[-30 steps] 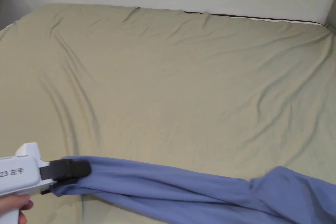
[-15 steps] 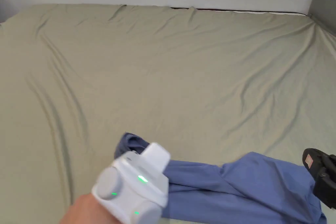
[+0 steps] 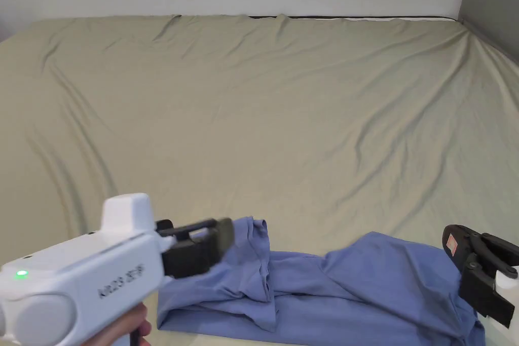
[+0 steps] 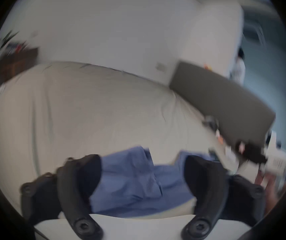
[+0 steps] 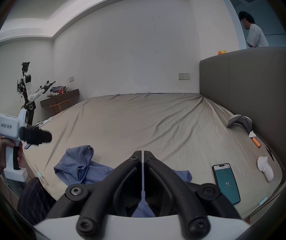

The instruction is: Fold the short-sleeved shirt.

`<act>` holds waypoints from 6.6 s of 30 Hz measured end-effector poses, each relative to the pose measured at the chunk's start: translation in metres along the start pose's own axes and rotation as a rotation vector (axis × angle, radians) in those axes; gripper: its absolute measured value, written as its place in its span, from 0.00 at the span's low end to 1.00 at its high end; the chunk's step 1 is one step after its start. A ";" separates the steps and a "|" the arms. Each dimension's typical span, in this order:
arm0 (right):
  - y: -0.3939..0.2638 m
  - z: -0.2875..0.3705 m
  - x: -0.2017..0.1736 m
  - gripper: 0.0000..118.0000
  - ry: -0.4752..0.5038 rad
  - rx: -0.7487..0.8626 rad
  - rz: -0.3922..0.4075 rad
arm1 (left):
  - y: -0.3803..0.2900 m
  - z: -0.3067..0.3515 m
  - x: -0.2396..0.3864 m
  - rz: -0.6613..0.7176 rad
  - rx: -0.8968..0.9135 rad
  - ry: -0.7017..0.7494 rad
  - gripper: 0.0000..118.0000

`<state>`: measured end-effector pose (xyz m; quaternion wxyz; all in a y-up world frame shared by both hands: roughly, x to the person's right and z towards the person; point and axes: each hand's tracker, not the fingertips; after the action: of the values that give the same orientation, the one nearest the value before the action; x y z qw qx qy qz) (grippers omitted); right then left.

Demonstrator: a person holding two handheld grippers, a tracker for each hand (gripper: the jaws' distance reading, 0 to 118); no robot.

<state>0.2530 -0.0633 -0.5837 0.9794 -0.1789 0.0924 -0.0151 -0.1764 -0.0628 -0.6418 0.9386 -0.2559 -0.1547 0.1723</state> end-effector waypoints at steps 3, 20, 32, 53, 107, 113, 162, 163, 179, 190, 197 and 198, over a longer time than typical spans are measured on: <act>-0.001 0.000 -0.001 0.02 0.005 -0.005 -0.005 | -0.018 -0.021 -0.029 0.138 0.009 0.054 0.00; -0.005 -0.003 0.001 0.02 0.007 -0.031 -0.024 | -0.091 -0.091 -0.004 0.214 -0.179 -0.097 0.00; -0.005 -0.004 -0.003 0.02 0.025 -0.038 -0.019 | -0.023 -0.029 -0.103 0.132 -0.255 -0.019 0.92; -0.007 -0.006 -0.012 0.02 0.046 -0.053 0.001 | -0.049 -0.081 -0.132 0.512 -0.432 -0.166 0.11; -0.011 -0.004 -0.001 0.02 0.020 -0.081 -0.016 | -0.129 -0.121 0.075 0.422 -0.224 -0.226 0.01; -0.015 -0.008 -0.002 0.02 0.031 -0.093 -0.017 | -0.134 -0.128 0.083 0.419 -0.207 -0.229 0.01; -0.067 -0.103 0.008 0.01 0.661 -0.388 -0.436 | 0.054 0.060 -0.287 0.278 -0.389 0.352 0.18; -0.067 -0.102 0.007 0.01 0.658 -0.389 -0.435 | 0.057 0.066 -0.301 0.293 -0.393 0.381 0.18; -0.032 -0.077 0.001 0.01 0.637 -0.348 -0.415 | 0.124 0.111 -0.215 -0.138 -0.256 0.866 0.72; 0.095 -0.071 -0.044 0.01 0.111 -0.025 -0.102 | 0.114 0.062 0.025 -0.383 0.311 0.326 0.00; 0.138 -0.029 -0.053 0.02 -0.034 0.191 0.080 | 0.096 0.035 0.070 -0.488 0.348 0.264 0.00; 0.139 -0.021 -0.052 0.04 -0.068 0.251 0.122 | 0.096 0.034 0.070 -0.482 0.348 0.258 0.00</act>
<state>0.1973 0.0631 -0.6433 0.9958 -0.0492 0.0670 0.0391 -0.1500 0.0578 -0.6510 0.9939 -0.0673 -0.0587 -0.0649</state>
